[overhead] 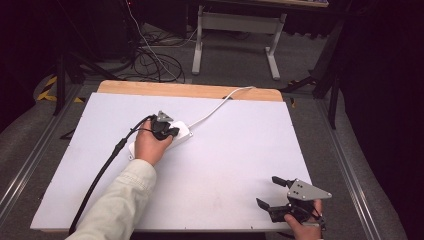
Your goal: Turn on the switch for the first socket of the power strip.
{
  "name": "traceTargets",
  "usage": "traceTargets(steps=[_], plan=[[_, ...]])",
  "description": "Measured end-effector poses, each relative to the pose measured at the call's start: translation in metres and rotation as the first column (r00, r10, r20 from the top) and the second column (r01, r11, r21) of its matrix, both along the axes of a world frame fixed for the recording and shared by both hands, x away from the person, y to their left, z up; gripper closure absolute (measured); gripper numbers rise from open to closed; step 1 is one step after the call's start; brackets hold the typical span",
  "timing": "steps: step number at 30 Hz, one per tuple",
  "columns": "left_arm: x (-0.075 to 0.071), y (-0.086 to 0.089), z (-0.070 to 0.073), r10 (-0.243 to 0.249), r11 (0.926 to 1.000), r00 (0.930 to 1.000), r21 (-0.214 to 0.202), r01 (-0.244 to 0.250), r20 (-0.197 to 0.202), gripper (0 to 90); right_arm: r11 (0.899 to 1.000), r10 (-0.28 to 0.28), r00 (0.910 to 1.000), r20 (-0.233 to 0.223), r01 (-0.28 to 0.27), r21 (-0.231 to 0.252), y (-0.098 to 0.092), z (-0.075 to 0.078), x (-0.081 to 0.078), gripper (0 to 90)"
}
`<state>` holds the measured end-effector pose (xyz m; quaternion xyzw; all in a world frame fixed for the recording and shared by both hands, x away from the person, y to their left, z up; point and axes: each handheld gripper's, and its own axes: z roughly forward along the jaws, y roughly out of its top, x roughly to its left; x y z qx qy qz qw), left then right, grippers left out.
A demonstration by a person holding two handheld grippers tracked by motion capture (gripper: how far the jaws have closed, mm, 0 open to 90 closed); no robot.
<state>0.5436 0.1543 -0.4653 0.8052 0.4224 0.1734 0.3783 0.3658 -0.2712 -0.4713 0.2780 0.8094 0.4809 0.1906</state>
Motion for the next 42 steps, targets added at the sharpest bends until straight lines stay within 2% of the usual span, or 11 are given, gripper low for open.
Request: traceTargets(steps=[4,7,9,11,19,22,26,30,33,40,42], plan=[[-0.002,-0.002,0.000,-0.007,1.0000,1.0000,0.004,0.007,-0.003,90.0,1.000,0.002,1.0000,0.000,-0.002,0.001,0.000,0.000,0.000,11.5],[-0.003,-0.005,-0.001,-0.025,0.9993,0.9994,-0.029,0.024,-0.022,90.0,1.000,0.003,1.0000,0.000,-0.003,-0.001,0.000,0.000,0.000,11.5],[-0.004,-0.008,-0.001,-0.023,0.9997,0.9997,0.011,0.023,0.012,90.0,1.000,0.002,1.0000,-0.001,-0.002,-0.001,0.000,0.000,0.000,11.4],[-0.005,-0.009,-0.002,-0.013,0.9997,0.9995,0.023,0.013,0.028,90.0,1.000,0.003,1.0000,0.001,-0.003,-0.001,0.000,0.000,-0.001,11.4],[-0.004,-0.009,-0.001,0.003,0.9998,1.0000,0.022,-0.003,0.004,90.0,1.000,0.006,1.0000,0.001,-0.006,-0.002,-0.001,0.000,-0.001,11.2],[-0.005,-0.010,-0.001,0.009,0.9991,0.9997,0.042,-0.010,0.025,90.0,1.000,0.007,1.0000,0.001,-0.007,-0.005,-0.001,-0.001,-0.001,11.0],[-0.005,-0.009,-0.003,0.021,0.9996,0.9997,0.018,-0.021,0.008,90.0,1.000,0.009,1.0000,-0.002,-0.009,-0.004,0.000,-0.001,-0.001,11.0],[-0.005,-0.012,-0.002,0.012,0.9994,0.9998,0.032,-0.013,0.017,90.0,1.000,0.009,1.0000,0.000,-0.009,-0.004,0.000,0.000,-0.001,11.0],[-0.003,-0.008,0.008,0.014,0.9983,0.9997,0.057,-0.013,-0.018,90.0,1.000,0.006,1.0000,-0.003,-0.006,-0.002,-0.001,-0.001,0.000,11.0],[-0.018,-0.002,0.029,-0.028,0.9996,0.9996,-0.003,0.028,0.001,90.0,1.000,0.000,1.0000,0.002,0.000,0.000,0.000,0.000,0.000,11.0],[-0.022,-0.002,0.035,-0.034,0.9994,0.9993,-0.002,0.034,0.013,90.0,1.000,0.004,1.0000,0.005,-0.004,-0.004,0.002,0.001,0.001,11.0]])
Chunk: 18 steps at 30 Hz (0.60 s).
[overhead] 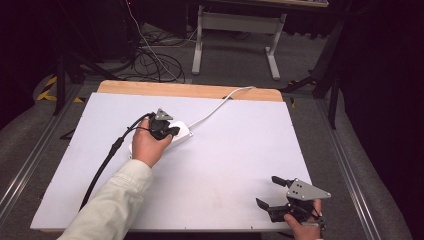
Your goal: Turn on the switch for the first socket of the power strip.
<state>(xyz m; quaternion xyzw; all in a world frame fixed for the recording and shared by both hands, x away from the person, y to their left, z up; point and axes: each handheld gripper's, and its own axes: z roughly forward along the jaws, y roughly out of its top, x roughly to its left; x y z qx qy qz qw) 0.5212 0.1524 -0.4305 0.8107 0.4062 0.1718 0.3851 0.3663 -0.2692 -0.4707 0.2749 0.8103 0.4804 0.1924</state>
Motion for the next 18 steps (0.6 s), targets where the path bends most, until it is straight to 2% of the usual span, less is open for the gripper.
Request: traceTargets(steps=[2,6,13,18], plan=[[-0.004,0.001,0.007,-0.006,1.0000,0.9998,-0.001,0.006,0.016,90.0,1.000,0.006,1.0000,0.001,-0.006,-0.003,0.001,0.000,0.000,11.0],[-0.010,0.004,0.018,-0.010,0.9988,0.9997,-0.047,0.011,0.024,90.0,1.000,0.007,1.0000,0.000,-0.007,-0.002,0.002,0.000,0.002,11.0],[-0.014,0.008,0.025,-0.016,0.9976,0.9992,-0.066,0.018,0.037,90.0,1.000,0.013,0.9999,-0.002,-0.013,0.000,0.003,0.000,0.005,11.0],[-0.021,0.005,0.031,-0.048,0.9949,0.9976,-0.086,0.052,0.050,89.4,1.000,0.011,0.9999,-0.001,-0.011,0.000,0.002,0.000,0.004,11.0]])
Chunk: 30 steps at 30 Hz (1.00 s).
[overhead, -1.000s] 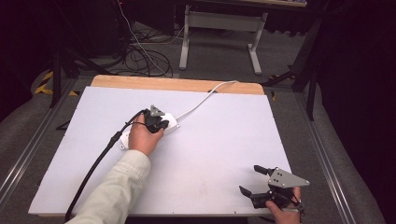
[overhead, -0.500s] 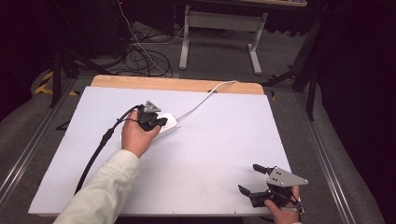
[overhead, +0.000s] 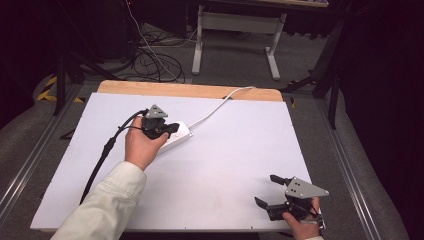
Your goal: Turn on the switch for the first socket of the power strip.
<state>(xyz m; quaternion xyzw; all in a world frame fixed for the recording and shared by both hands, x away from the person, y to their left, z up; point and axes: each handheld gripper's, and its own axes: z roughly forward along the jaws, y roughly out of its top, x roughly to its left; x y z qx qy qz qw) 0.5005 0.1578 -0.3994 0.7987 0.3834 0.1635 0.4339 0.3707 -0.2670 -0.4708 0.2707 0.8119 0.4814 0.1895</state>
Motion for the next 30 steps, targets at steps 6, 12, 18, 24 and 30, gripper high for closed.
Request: traceTargets(steps=[6,12,18,24,30], plan=[[-0.013,-0.001,0.009,-0.040,0.9990,0.9987,0.020,0.039,0.031,47.3,1.000,0.000,1.0000,0.000,0.000,0.000,0.000,0.000,0.000,11.0],[-0.037,0.004,0.024,-0.076,0.9969,0.9925,0.028,0.074,0.095,28.2,1.000,-0.001,1.0000,0.001,0.001,-0.001,0.000,0.000,-0.001,11.0],[-0.059,0.013,0.035,-0.095,0.9951,0.9876,-0.014,0.098,0.124,23.0,1.000,0.001,1.0000,0.000,-0.001,-0.001,0.000,0.000,-0.001,11.0],[-0.077,0.024,0.034,-0.102,0.9936,0.9841,-0.033,0.108,0.145,19.5,1.000,0.000,1.0000,0.000,0.000,-0.001,0.000,0.000,-0.001,11.0],[-0.097,0.039,0.029,-0.101,0.9921,0.9788,-0.056,0.112,0.178,19.8,1.000,-0.002,1.0000,0.003,0.002,0.000,0.000,0.001,-0.002,11.0]])
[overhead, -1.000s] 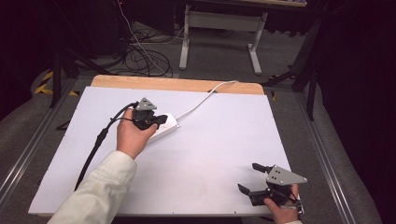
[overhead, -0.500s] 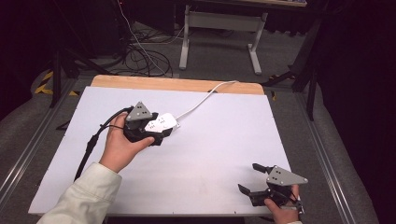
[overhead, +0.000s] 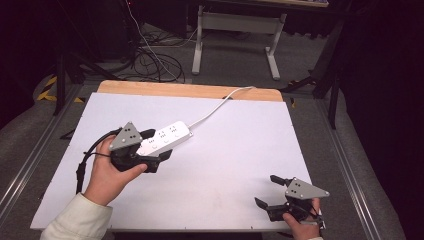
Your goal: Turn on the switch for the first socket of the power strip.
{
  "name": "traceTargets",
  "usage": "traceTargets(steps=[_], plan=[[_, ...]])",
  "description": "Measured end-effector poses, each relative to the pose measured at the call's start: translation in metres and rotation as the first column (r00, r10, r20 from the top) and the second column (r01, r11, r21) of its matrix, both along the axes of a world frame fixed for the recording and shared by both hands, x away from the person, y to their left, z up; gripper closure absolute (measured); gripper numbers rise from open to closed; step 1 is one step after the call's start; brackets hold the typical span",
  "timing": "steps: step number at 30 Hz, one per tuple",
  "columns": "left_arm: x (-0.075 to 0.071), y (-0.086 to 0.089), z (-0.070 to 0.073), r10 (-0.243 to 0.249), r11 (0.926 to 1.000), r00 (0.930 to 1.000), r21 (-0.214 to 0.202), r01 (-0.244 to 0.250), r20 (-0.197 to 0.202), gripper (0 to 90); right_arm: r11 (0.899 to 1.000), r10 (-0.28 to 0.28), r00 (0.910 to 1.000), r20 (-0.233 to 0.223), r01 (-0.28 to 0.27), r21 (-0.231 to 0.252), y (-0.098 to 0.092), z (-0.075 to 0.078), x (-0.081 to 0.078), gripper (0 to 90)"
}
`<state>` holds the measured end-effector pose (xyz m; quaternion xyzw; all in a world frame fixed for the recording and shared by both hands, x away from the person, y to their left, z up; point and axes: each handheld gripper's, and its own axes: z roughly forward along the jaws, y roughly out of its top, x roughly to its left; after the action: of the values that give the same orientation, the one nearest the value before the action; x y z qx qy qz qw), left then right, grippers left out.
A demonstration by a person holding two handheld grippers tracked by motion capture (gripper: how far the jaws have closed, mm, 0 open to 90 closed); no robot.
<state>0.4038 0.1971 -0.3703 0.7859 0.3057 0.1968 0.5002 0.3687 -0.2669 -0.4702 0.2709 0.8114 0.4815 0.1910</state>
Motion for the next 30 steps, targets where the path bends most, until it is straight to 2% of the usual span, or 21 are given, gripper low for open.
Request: traceTargets(steps=[1,4,12,15,18,23,24,26,27,30], plan=[[-0.003,0.003,-0.002,-0.004,0.9998,1.0000,-0.018,0.004,-0.008,19.8,1.000,0.000,1.0000,0.000,0.000,0.000,0.000,0.000,0.000,11.0],[-0.010,0.012,-0.007,-0.005,0.9997,1.0000,-0.022,0.005,0.000,18.8,1.000,0.000,1.0000,0.001,0.000,0.001,0.000,0.000,0.000,11.0],[-0.025,0.034,-0.027,-0.018,0.9989,0.9988,-0.042,0.020,0.047,14.4,1.000,0.001,1.0000,-0.001,-0.001,0.004,0.000,0.000,0.000,10.6],[-0.028,0.043,-0.037,-0.022,0.9972,0.9989,-0.071,0.025,0.042,13.1,1.000,0.003,1.0000,-0.001,-0.003,0.006,0.000,0.000,0.000,10.5],[-0.031,0.051,-0.046,-0.051,0.9967,0.9964,-0.059,0.055,0.068,13.0,1.000,0.004,1.0000,0.000,-0.004,0.008,0.000,0.000,0.000,10.5],[-0.040,0.063,-0.062,-0.032,0.9964,0.9981,-0.076,0.036,0.053,12.1,1.000,0.004,1.0000,0.000,-0.004,0.003,0.000,0.000,-0.001,9.9],[-0.042,0.066,-0.065,-0.025,0.9968,0.9988,-0.075,0.028,0.041,12.1,1.000,0.004,1.0000,0.000,-0.004,0.004,0.000,0.000,-0.001,9.9],[-0.045,0.070,-0.073,0.018,0.9963,0.9998,-0.084,-0.018,-0.010,12.3,1.000,0.004,1.0000,-0.001,-0.004,0.007,0.000,0.000,-0.001,9.9],[-0.045,0.071,-0.075,0.046,0.9965,0.9986,-0.068,-0.048,-0.025,13.2,1.000,0.005,1.0000,-0.001,-0.005,0.007,0.000,0.000,-0.001,9.8],[-0.049,0.075,-0.082,0.062,0.9974,0.9977,-0.035,-0.063,-0.027,13.3,1.000,0.009,1.0000,0.000,-0.009,0.006,0.000,0.000,-0.001,9.5]])
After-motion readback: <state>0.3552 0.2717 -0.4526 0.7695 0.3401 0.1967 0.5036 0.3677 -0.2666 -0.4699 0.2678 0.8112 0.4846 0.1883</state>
